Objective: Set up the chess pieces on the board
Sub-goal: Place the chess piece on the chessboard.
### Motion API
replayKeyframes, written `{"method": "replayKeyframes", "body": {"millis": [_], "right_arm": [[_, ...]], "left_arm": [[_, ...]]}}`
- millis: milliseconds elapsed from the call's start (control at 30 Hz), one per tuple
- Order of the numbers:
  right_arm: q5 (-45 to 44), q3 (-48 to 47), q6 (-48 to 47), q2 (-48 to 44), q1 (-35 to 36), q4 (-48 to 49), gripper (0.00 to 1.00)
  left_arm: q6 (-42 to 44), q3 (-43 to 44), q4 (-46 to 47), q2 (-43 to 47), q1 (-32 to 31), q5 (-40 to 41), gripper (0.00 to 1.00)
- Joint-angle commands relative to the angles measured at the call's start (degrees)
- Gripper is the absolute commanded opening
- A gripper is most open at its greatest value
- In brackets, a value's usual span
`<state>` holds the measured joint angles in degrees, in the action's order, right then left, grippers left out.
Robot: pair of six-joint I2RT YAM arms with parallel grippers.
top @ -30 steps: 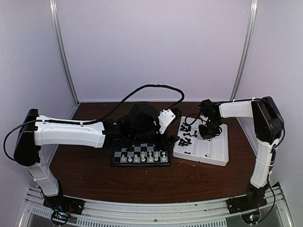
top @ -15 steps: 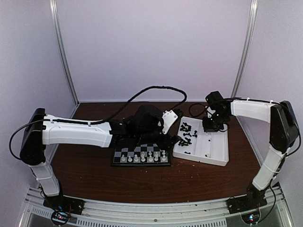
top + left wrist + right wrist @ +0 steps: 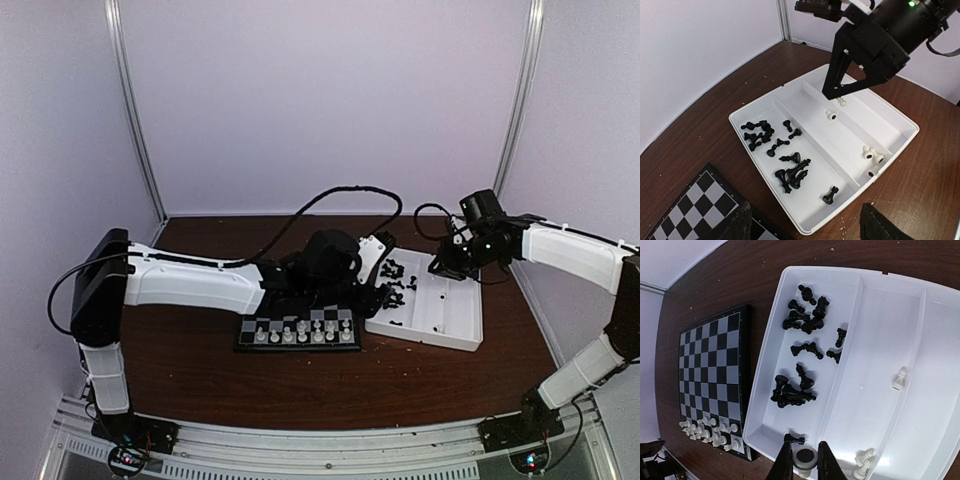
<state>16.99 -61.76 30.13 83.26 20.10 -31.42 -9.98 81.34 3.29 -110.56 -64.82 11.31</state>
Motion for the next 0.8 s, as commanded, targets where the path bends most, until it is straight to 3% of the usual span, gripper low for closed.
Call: {"method": "replayKeyframes", "body": {"millis": [0,333,533,767], "right_arm": [[5.37,3.42,5.62,-4.33,-0.32,4.83,0.15],[9.73,10.69,12.82,-10.48,-0.32,11.5,0.16],[11.83,13.84,17.5,-11.75,-0.32,14.5,0.16],[15.07,17.25,23.24,-12.16,-0.32,19.58,0.16]], "left_arm": [[-0.98,2.42,8.53,-3.71,0.43,-0.77,0.74],[2.1,6.33,14.92,-10.76,0.4,-6.48,0.74],[10.1,4.47,22.39,-13.18,0.39,-11.04,0.69],[16.55,7.14,20.73,-16.28,0.4,-11.31,0.69]]}}
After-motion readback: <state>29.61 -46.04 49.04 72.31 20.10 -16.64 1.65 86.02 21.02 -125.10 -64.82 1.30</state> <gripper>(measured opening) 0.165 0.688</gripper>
